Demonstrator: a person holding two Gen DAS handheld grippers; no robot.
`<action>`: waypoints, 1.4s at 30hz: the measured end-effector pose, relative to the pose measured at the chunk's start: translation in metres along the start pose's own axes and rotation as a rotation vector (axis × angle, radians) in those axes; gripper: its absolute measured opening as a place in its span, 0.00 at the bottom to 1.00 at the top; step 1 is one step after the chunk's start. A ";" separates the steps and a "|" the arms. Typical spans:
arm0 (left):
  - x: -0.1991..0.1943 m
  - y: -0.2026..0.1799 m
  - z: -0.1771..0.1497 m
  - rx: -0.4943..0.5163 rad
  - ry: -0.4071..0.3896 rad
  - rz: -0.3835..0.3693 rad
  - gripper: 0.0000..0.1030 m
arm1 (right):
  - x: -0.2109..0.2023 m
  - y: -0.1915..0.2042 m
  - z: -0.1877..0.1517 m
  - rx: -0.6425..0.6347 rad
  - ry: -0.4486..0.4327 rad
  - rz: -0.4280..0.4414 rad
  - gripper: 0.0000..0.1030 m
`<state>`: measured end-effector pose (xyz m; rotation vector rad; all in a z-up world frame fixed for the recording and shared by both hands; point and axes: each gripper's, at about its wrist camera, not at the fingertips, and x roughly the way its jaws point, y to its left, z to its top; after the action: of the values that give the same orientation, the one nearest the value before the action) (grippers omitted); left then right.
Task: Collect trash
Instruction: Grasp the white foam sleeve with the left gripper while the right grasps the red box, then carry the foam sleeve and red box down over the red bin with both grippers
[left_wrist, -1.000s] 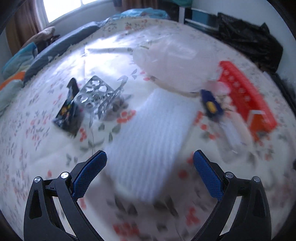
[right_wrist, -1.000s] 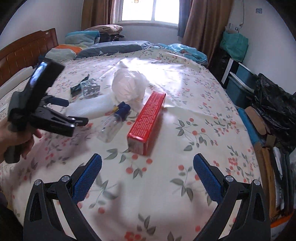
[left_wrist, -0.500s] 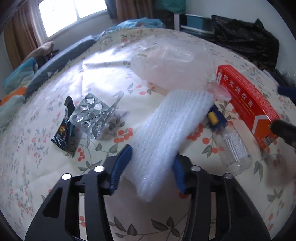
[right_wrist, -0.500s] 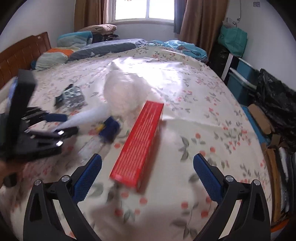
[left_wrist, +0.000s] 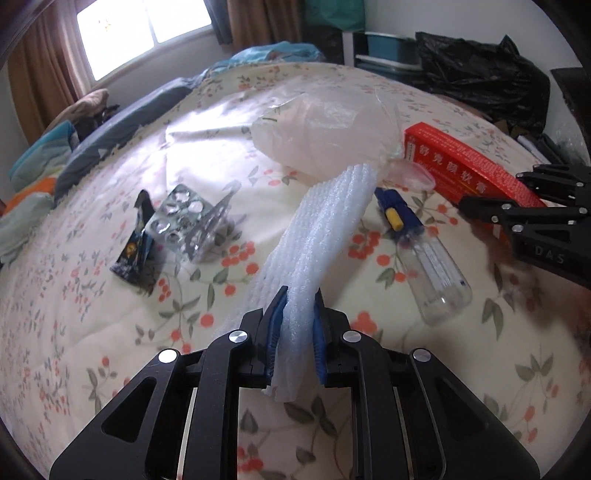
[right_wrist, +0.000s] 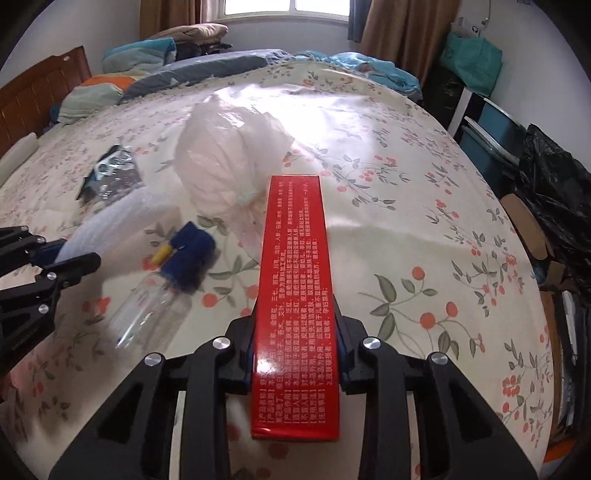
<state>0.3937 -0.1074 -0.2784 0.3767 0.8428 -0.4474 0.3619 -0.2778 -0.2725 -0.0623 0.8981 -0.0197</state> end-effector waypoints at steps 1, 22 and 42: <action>-0.003 0.000 -0.003 -0.011 0.003 -0.010 0.16 | -0.006 0.001 -0.003 -0.004 -0.006 0.007 0.29; -0.177 -0.042 -0.105 -0.106 -0.009 -0.076 0.16 | -0.224 0.062 -0.124 -0.084 -0.110 0.160 0.29; -0.265 -0.113 -0.279 -0.151 0.148 -0.156 0.16 | -0.294 0.126 -0.284 -0.126 0.032 0.278 0.30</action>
<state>0.0063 -0.0065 -0.2581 0.2066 1.0478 -0.5017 -0.0445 -0.1528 -0.2274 -0.0543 0.9331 0.2964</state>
